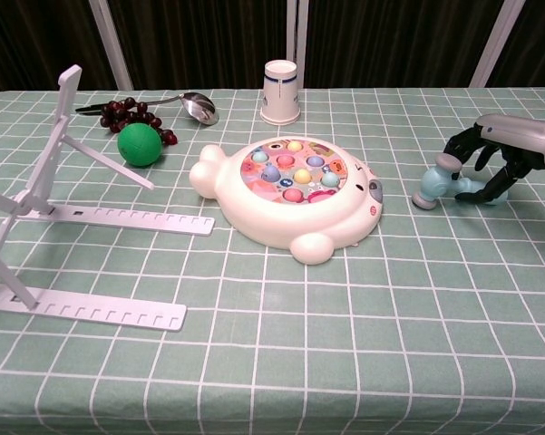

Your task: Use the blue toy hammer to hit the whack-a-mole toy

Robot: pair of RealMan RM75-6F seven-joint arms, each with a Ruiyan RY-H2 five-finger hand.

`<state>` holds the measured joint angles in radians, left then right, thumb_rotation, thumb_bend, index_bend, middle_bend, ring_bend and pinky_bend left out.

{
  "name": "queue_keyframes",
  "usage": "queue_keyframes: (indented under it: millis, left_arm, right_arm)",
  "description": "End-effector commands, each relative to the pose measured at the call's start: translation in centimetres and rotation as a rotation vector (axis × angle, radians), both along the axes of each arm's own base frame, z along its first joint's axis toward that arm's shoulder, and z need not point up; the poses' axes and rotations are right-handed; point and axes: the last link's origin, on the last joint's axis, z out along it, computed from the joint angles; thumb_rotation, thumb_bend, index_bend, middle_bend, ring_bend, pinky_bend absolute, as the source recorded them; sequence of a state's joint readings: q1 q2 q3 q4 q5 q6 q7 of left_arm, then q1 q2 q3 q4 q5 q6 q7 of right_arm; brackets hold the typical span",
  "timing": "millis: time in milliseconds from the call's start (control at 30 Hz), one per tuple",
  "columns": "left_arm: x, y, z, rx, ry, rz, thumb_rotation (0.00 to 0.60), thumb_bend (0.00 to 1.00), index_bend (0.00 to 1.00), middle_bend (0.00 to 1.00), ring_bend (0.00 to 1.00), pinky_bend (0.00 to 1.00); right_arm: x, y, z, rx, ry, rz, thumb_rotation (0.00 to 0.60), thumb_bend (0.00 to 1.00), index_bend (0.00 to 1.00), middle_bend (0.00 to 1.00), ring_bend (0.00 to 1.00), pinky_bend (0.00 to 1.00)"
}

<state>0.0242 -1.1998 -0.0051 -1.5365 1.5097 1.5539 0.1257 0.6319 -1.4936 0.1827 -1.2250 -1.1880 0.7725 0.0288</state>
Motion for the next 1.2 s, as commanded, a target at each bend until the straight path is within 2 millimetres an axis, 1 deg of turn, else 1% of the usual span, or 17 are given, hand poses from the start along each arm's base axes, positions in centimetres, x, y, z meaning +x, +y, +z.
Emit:
queue_keyframes:
  millis: [33, 300, 867, 1033, 1200]
  left_arm:
    - [-0.03, 0.02, -0.05, -0.002, -0.001, 0.000, 0.600, 0.00, 0.16, 0.06, 0.00, 0.00]
    - [-0.17, -0.10, 0.03, 0.002, 0.000, 0.004, 0.600, 0.00, 0.16, 0.06, 0.00, 0.00]
    - [-0.38, -0.29, 0.04, 0.006, -0.002, 0.008, 0.600, 0.00, 0.16, 0.06, 0.00, 0.00]
    - [-0.37, -0.26, 0.02, 0.003, -0.002, 0.009, 0.600, 0.00, 0.16, 0.06, 0.00, 0.00]
    - [-0.34, -0.24, 0.01, 0.002, -0.001, 0.010, 0.600, 0.00, 0.16, 0.06, 0.00, 0.00]
  right_arm:
    - [0.00, -0.10, -0.05, -0.001, 0.001, -0.002, 0.600, 0.21, 0.44, 0.42, 0.24, 0.30]
    - [0.16, -0.05, -0.30, 0.006, -0.002, 0.001, 0.600, 0.25, 0.45, 0.44, 0.27, 0.36]
    - [0.06, 0.00, -0.60, 0.005, -0.010, -0.004, 0.600, 0.29, 0.49, 0.48, 0.31, 0.41]
    - [-0.05, -0.13, -0.64, 0.004, -0.010, -0.007, 0.600, 0.31, 0.52, 0.50, 0.33, 0.44]
    - [-0.13, -0.27, -0.63, 0.002, -0.009, 0.000, 0.600, 0.35, 0.57, 0.53, 0.37, 0.48]
